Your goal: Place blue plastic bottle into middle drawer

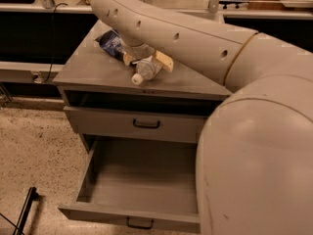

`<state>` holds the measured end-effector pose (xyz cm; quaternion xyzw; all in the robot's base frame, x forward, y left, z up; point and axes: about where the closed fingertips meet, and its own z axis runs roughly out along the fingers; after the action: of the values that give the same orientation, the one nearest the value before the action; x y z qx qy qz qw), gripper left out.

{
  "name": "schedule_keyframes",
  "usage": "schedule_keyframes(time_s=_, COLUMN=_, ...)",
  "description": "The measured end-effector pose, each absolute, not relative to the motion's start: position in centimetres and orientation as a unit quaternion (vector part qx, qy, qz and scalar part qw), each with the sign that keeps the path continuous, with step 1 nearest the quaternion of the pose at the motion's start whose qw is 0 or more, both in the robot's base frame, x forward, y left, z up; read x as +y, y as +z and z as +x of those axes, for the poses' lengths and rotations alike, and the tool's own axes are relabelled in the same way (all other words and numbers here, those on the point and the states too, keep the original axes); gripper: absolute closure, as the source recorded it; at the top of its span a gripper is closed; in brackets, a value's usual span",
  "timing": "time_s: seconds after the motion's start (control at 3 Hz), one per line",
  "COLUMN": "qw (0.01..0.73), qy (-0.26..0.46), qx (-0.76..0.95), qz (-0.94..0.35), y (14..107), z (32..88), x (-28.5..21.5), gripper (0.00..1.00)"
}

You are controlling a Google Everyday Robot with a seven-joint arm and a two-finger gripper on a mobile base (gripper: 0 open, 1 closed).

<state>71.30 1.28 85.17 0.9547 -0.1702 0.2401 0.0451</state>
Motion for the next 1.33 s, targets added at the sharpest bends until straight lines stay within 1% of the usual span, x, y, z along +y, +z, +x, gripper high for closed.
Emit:
schedule_keyframes(time_s=0.33, qw=0.056, qy=0.233, qx=-0.174, qz=0.955, y=83.6, z=71.8, x=1.0, gripper=0.42)
schedule_keyframes(time_s=0.67, qw=0.054, qy=0.233, qx=-0.173, qz=0.955, y=83.4, z=71.9, x=1.0, gripper=0.64)
schedule_keyframes(time_s=1.0, qw=0.047, qy=0.245, qx=-0.174, qz=0.953, y=85.1, z=71.3, x=1.3, gripper=0.89)
schedule_keyframes(time_s=1.33, qw=0.026, qy=0.262, qx=-0.174, qz=0.949, y=88.2, z=69.1, x=1.4, gripper=1.00)
